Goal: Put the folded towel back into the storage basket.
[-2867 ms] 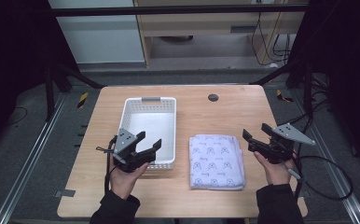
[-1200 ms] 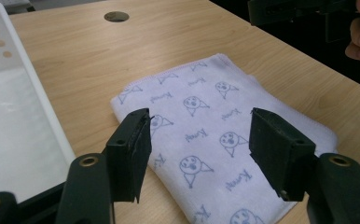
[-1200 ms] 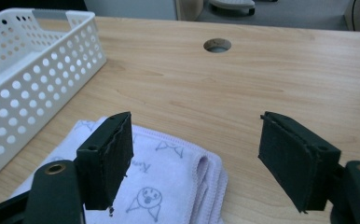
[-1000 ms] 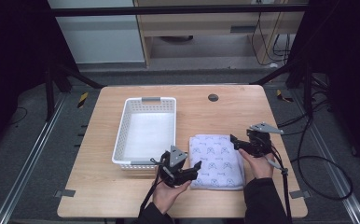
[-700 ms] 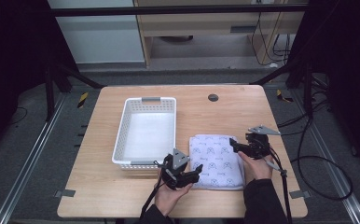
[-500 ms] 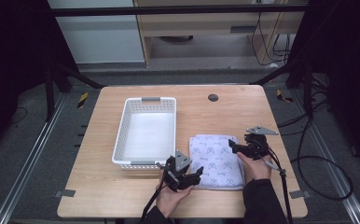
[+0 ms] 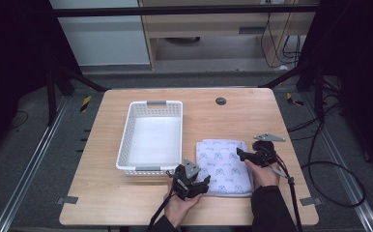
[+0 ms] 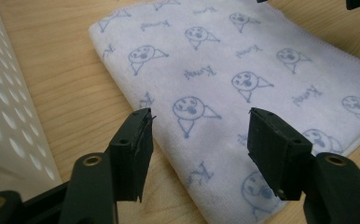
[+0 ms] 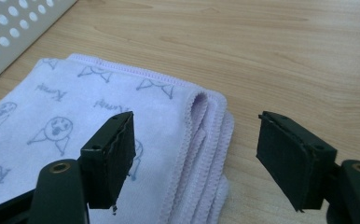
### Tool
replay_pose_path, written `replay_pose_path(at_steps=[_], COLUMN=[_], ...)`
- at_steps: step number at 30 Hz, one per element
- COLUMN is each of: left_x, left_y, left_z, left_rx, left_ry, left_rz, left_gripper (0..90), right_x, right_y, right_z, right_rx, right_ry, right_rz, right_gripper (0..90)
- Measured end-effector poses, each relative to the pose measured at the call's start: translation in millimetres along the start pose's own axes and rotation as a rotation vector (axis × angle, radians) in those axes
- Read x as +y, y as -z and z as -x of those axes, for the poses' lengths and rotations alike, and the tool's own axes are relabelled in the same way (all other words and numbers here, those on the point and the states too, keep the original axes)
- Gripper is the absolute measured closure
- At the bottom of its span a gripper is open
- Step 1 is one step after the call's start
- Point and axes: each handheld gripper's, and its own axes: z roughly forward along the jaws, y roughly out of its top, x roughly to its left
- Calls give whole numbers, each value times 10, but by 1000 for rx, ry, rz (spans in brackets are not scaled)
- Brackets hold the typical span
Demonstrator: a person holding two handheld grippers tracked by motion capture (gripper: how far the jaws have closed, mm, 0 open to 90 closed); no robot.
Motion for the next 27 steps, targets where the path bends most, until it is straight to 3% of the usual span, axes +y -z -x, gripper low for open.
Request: replay_pose_path(at_steps=[13,15,21,27], left_x=[-73,-81,-95,-102], left_y=[-122,-141,-165,-182], left_z=[0,-2,-3,-5], left_rx=[2,4,7,8], left_ry=[12,12,20,39], left_rz=[-32,-36,-38,-45], left_gripper=[360,355,346,344], right_x=[-65,-91,-107,-128], right_y=[-122,-141,-164,-185], right_z=[-1,21,19,42], right_rx=[7,19,19,35], right_ry=[7,-22,-20,-51], right_rz=[-64,-64,-77,-78], right_gripper=[303,308,318,321])
